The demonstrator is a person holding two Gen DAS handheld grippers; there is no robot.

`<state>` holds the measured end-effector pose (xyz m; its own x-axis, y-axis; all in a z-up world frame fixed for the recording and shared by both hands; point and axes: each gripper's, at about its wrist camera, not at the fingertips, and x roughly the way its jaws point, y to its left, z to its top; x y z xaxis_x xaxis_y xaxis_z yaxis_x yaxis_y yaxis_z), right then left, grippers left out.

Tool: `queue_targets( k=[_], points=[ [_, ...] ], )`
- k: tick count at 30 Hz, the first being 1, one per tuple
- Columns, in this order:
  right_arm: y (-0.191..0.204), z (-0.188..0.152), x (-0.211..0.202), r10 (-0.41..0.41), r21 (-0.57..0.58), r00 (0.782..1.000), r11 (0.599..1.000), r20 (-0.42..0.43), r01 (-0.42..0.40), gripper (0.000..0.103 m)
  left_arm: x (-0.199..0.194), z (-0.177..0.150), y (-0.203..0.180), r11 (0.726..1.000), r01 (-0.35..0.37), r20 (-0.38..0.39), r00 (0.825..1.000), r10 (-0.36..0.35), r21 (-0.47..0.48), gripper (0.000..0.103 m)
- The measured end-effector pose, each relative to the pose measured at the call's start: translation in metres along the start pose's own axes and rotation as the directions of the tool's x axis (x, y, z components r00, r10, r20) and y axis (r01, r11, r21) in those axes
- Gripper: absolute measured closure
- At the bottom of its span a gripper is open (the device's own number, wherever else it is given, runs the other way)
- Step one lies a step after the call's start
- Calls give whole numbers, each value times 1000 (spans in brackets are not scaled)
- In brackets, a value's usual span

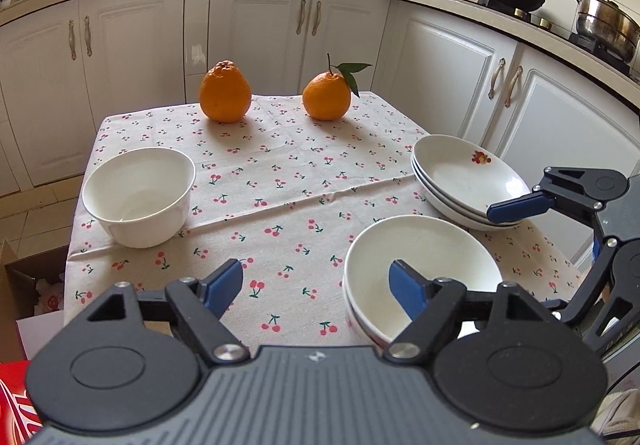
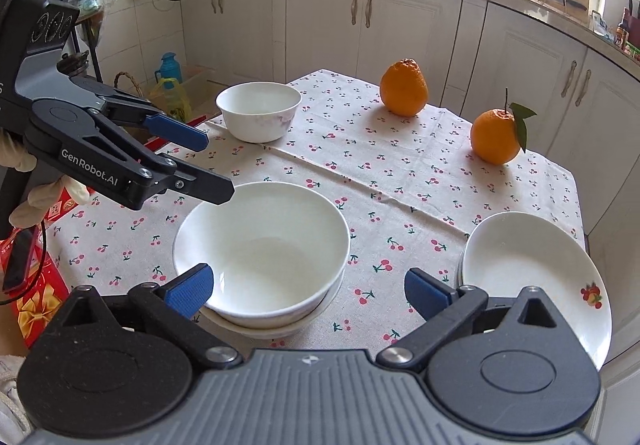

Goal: Organize plates and bowls
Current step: 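Lower the bowl into the other bowl and open the left gripper, then grasp the rim of a white bowl with the right gripper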

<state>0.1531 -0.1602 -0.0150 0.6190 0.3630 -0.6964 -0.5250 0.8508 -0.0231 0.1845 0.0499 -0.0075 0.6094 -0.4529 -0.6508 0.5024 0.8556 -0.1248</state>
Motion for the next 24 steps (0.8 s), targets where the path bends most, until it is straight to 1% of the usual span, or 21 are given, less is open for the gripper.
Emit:
queue_targets(
  k=[4,8,11,13,18,21,24],
  points=[
    [3,3,-1,-5,-12,1000,1000,3,5,0,-2,-3,6,1000,-10,2,1000,10,-3,22],
    [3,14,-2,5,-33,1000,999,17,-4,0,-6,-5,17,1000,-26,14,1000,26,-8,15],
    [1,26,3,19,-56,1000,998,13,-18,0,-5,-8,28,997,-71,20,997,71,-2,9],
    [1,34,8,32,-73,999,997,6,-31,0,-3,-10,36,994,-111,23,994,111,7,7],
    [-1,63,25,63,-125,998,990,-11,-63,0,4,-12,61,982,-187,36,982,186,20,6],
    [-2,85,38,93,-162,995,982,-27,-96,0,10,-11,72,977,-214,44,976,213,20,6],
    [-5,108,55,129,-189,990,972,-54,-137,0,18,-8,82,975,-222,50,974,221,13,6]
  ],
)
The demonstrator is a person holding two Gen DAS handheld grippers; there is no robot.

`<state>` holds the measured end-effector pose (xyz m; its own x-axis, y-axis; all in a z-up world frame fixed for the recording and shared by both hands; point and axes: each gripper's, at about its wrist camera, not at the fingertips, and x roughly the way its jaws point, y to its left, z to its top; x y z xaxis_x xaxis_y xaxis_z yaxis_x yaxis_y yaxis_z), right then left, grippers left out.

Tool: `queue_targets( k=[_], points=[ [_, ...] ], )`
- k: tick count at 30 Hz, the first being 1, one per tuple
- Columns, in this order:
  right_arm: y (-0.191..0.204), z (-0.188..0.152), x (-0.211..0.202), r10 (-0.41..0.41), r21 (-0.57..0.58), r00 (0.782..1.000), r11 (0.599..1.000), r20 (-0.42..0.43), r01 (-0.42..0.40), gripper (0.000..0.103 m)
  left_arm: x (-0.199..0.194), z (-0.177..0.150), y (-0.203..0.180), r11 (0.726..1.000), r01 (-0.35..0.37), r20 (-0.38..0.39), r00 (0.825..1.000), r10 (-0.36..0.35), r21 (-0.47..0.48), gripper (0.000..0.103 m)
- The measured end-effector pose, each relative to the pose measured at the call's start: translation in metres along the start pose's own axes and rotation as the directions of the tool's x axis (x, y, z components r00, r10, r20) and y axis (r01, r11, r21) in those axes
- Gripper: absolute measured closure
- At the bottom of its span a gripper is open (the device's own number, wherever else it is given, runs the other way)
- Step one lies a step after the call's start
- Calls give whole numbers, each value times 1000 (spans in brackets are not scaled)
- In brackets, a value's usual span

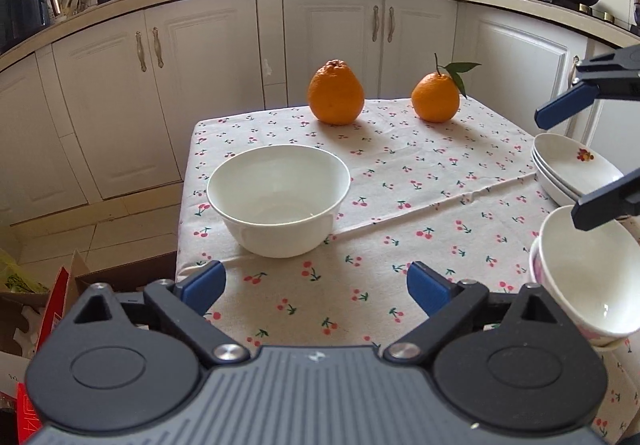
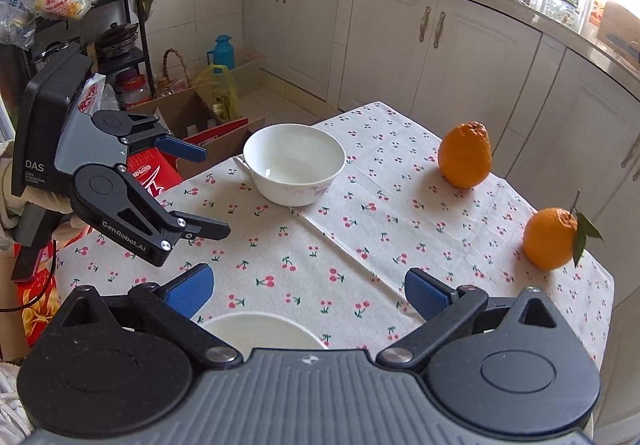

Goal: Organize plates and bowls
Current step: 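Grasp the rim of a white bowl with the right gripper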

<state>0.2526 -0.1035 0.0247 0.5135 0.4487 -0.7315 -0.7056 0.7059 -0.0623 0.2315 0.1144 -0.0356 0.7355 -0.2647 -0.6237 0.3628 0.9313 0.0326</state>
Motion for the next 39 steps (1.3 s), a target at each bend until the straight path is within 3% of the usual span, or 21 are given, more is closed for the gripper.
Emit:
queue_targets(
  k=[7,12,18,26,39],
  points=[
    [-17,41,47,84,-37,995,996,-62,-86,0,23,1,3,990,-133,9,991,134,-38,6],
    [-28,64,86,127,-52,986,990,-110,-134,1,32,5,5,993,-114,19,993,115,-21,6],
    [-41,90,125,189,-45,972,979,-138,-197,3,43,7,4,988,-155,36,987,156,-24,6],
    [-51,109,172,250,-5,954,967,-168,-254,13,56,7,3,988,-153,55,986,155,-32,9],
    [-55,109,190,313,55,935,950,-168,-308,31,58,12,1,991,-135,83,987,136,-17,16]
  ],
)
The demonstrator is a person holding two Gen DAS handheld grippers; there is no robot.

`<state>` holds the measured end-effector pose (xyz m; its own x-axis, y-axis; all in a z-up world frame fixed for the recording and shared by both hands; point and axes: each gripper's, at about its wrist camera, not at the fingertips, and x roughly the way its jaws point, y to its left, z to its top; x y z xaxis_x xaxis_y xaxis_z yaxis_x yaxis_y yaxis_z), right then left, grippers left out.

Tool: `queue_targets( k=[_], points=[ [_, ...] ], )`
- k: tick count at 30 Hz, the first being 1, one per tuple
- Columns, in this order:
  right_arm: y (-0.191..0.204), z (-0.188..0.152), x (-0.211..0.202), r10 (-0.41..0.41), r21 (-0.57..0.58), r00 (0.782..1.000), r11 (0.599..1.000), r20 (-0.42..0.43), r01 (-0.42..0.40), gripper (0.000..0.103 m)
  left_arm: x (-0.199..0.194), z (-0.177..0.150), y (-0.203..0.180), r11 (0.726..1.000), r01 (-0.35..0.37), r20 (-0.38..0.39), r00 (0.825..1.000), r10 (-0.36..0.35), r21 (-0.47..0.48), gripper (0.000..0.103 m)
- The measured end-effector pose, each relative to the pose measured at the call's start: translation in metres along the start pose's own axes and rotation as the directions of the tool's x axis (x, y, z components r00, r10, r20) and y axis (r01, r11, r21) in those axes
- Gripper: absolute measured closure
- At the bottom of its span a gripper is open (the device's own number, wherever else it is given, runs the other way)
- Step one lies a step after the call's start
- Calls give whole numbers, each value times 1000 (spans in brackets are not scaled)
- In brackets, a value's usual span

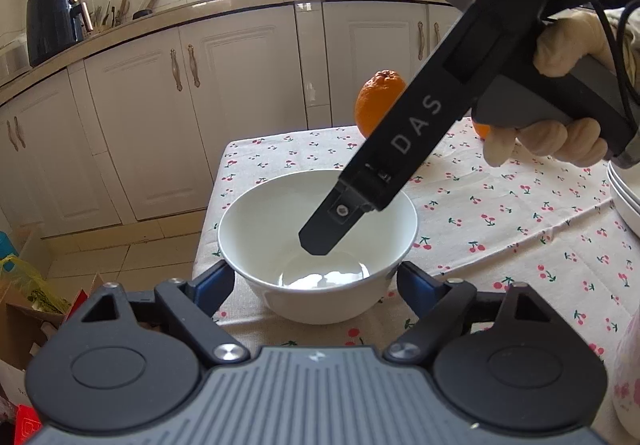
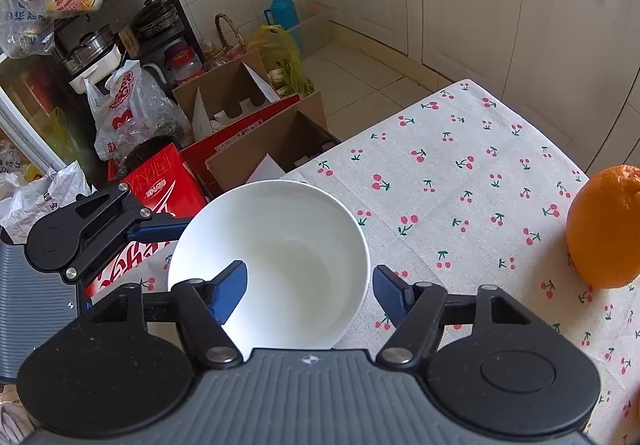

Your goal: Organize plates and bowls

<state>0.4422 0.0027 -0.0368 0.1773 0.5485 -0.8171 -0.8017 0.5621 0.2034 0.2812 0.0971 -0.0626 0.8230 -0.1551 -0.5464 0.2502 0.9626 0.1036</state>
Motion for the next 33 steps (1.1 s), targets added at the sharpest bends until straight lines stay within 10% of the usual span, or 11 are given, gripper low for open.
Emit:
queue_targets(
  k=[33],
  points=[
    [72,-45,-74,-11,-30,999,999,40,13,35,-93,5,-33,999,23,1,1000,-23,36,16]
  ],
)
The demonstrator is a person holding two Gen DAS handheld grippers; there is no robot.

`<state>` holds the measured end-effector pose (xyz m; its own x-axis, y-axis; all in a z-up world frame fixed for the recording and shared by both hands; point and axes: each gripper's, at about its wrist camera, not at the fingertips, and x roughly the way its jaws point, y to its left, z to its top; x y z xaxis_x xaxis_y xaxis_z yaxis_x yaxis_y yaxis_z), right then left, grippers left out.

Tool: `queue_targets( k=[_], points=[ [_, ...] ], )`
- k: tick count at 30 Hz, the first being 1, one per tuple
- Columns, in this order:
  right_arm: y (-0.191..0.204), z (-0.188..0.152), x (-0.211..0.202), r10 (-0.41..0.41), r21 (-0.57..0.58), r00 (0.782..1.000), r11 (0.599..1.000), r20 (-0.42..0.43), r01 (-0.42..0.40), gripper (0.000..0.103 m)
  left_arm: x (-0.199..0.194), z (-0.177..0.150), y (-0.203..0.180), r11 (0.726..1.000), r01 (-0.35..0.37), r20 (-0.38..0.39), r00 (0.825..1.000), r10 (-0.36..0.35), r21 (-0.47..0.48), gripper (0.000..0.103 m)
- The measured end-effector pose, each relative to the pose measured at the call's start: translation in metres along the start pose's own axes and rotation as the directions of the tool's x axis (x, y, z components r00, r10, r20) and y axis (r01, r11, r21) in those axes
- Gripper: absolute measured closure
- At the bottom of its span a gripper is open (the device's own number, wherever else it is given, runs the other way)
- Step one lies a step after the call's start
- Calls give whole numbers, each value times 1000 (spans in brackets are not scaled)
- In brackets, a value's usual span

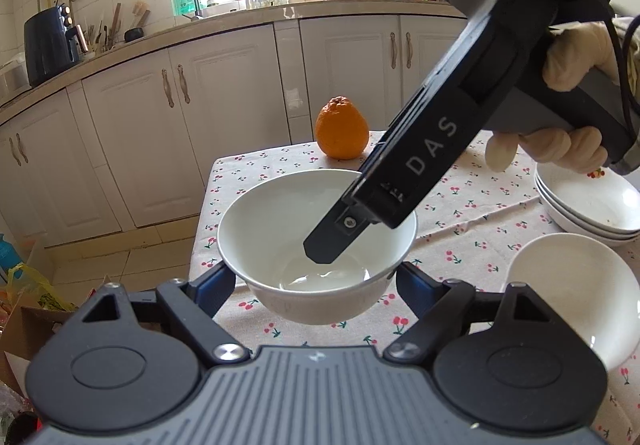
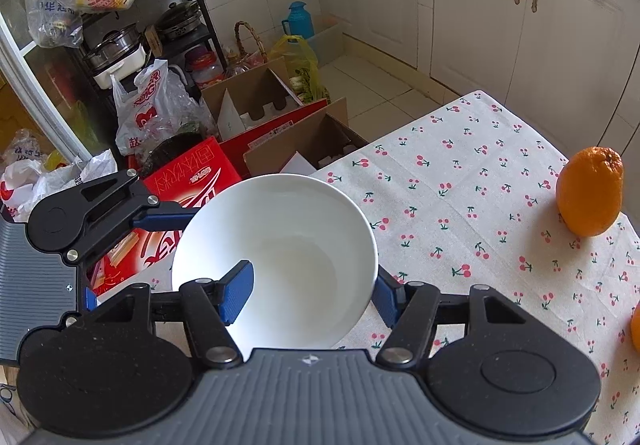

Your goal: Organize plates and bowls

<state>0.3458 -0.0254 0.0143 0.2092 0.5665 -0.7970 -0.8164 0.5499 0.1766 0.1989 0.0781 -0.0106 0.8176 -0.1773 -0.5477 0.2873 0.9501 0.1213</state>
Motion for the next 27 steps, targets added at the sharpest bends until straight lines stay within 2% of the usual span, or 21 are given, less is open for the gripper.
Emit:
queue_targets(
  k=[15,27],
  points=[
    [40,-49,-57,1,15,999,1000,50,-2,34,-60,-3,-33,998,49,17,999,-49,26,16],
    [45,-84,-98,-40,46,995,998,96,36,34,-75,4,-60,991,112,34,993,-115,71,16]
  ],
)
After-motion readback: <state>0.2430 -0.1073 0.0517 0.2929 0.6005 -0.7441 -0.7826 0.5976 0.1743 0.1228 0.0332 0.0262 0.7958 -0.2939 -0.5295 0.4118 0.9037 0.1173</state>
